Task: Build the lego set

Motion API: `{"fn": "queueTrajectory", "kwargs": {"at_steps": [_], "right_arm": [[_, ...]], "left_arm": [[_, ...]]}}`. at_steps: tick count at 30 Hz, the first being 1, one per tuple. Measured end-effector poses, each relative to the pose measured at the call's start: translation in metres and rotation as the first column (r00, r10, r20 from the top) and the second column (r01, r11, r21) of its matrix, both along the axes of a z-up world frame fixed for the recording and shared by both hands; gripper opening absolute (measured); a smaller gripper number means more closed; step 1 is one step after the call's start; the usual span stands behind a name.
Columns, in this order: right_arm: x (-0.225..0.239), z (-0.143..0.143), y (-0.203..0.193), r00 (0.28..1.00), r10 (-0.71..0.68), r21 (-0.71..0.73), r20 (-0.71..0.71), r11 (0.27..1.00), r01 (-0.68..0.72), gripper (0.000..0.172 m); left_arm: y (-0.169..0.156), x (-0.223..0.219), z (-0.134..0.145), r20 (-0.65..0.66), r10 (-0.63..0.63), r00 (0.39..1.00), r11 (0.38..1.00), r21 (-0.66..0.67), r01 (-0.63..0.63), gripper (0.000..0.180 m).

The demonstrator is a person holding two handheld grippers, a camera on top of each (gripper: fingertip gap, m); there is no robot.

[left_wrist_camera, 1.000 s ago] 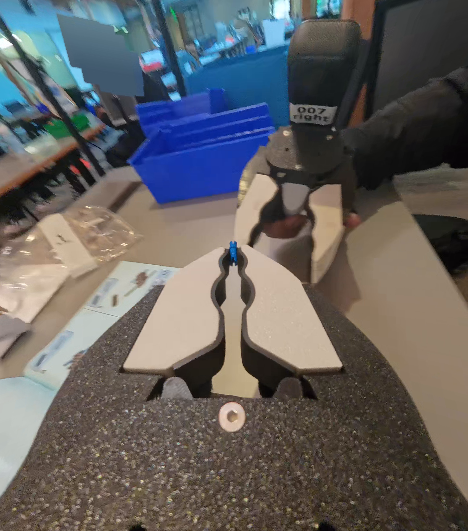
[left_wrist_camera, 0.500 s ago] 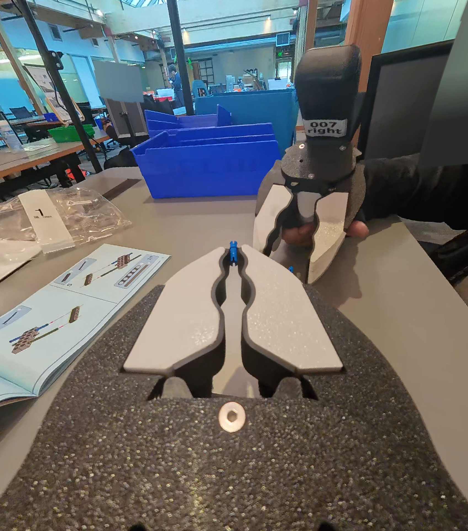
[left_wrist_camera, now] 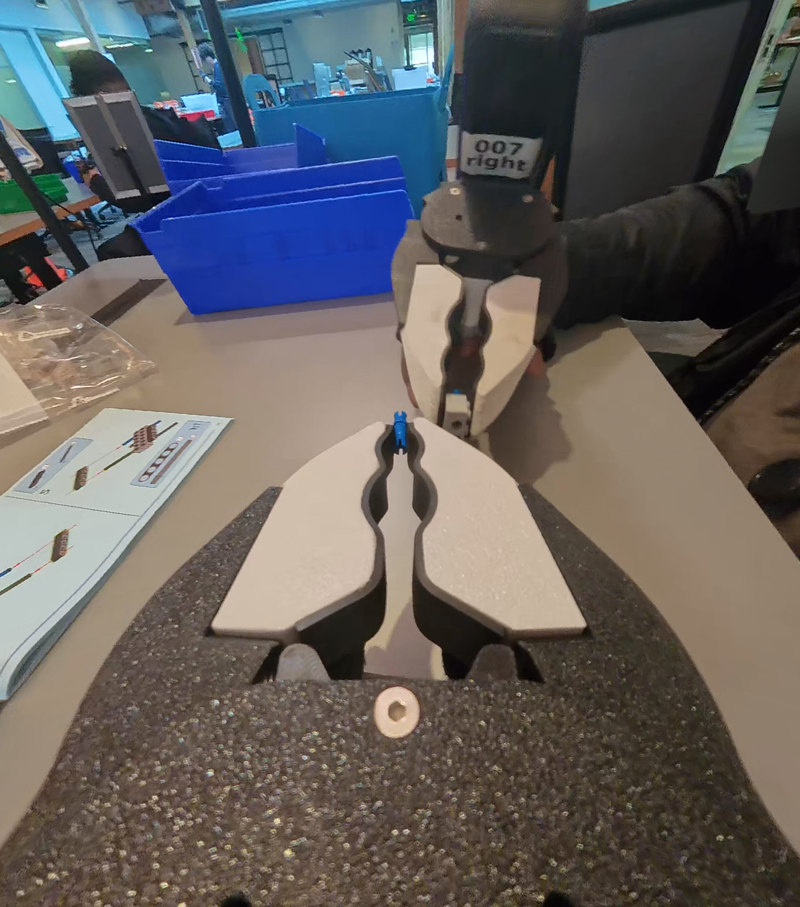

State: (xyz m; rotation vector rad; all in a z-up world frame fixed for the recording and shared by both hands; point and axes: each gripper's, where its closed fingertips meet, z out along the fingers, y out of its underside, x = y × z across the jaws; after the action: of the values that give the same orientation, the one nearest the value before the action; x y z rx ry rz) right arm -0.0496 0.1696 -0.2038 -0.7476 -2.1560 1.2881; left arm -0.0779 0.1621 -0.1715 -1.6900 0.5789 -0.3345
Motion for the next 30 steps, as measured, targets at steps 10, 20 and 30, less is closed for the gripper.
{"fn": "queueTrajectory", "kwargs": {"at_steps": [10,20,30], "right_arm": [[0.005,0.008,-0.002,0.999,0.051,-0.095,0.015,0.994,-0.049,0.012],[0.005,0.009,-0.007,0.998,0.065,-0.103,0.018,0.993,-0.063,0.012],[0.005,0.01,-0.006,0.998,0.056,-0.089,-0.002,0.995,-0.056,0.012]], "left_arm": [[-0.005,0.027,-0.009,-0.022,-0.073,0.997,0.996,-0.059,0.072,0.004],[-0.006,0.034,-0.012,-0.057,-0.093,0.994,0.994,-0.063,0.089,0.004],[-0.004,0.034,-0.01,-0.028,-0.081,0.996,0.994,-0.073,0.079,0.004]]}}
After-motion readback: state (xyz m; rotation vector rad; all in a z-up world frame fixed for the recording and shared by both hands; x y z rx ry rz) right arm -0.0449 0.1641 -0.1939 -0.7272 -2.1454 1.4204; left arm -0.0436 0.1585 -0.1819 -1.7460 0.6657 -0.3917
